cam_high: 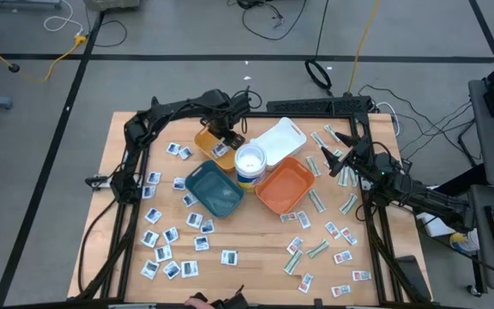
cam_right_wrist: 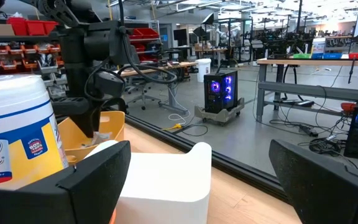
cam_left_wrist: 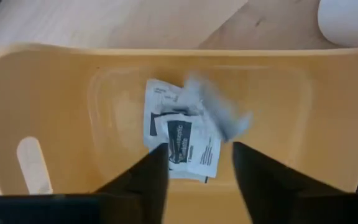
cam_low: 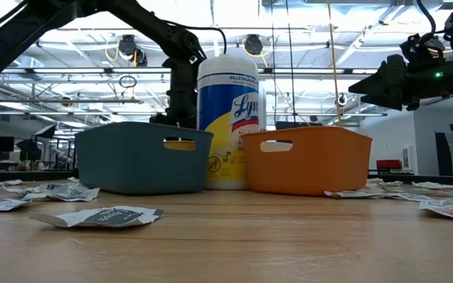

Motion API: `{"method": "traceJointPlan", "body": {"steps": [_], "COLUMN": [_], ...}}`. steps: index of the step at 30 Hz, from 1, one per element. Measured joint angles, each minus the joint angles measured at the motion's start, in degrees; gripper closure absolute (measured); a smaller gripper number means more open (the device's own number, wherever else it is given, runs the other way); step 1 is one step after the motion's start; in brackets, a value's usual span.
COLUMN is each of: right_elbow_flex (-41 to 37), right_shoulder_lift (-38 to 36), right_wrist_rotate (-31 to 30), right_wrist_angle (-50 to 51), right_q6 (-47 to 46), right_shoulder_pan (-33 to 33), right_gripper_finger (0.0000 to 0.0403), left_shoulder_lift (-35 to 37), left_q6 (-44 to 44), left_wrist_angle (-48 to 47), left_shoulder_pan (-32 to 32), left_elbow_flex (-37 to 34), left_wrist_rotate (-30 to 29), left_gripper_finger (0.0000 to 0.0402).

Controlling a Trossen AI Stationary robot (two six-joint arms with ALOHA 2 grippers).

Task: Pick & Place First Aid Supplies
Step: Put the black pad into the yellow bin

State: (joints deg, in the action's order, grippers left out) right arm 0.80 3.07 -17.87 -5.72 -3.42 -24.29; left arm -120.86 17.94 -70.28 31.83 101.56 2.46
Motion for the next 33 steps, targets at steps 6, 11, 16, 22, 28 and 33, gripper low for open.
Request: {"method": "traceJointPlan", "body": {"steps": [6,11,16,22,28,33], "right_elbow_flex": [0.0,0.0,0.0,0.0,0.0,0.0], "right_shoulder_lift": [0.0,0.0,0.0,0.0,0.0,0.0], "right_wrist_rotate": [0.0,0.0,0.0,0.0,0.0,0.0], "right_wrist_angle": [0.0,0.0,0.0,0.0,0.0,0.0], "right_q6": [0.0,0.0,0.0,0.0,0.0,0.0], "right_shoulder_pan": [0.0,0.0,0.0,0.0,0.0,0.0], "right_gripper_finger": [0.0026,0.0026,0.0026,0.0026,0.0026,0.0026], "left_shoulder_lift": [0.2,2.6,5.0,8.5,11.4,15.6], "left_q6": [-1.4,-2.4,-3.8,-3.9,-3.7,-0.1], "left_wrist_angle": [-0.2,-1.9,-4.9,-7.4,-9.5,-8.4], "left_shoulder_pan": [0.4,0.9,0.9,-0.5,-2.9,-6.7], "left_elbow_flex": [0.0,-0.1,-0.1,-0.1,-0.3,-5.8], "left_wrist_rotate": [1.2,2.0,2.0,2.0,2.0,1.3], "left_gripper_finger": [0.0122,0.0093,0.009,0.0089,0.0089,0.0089]}}
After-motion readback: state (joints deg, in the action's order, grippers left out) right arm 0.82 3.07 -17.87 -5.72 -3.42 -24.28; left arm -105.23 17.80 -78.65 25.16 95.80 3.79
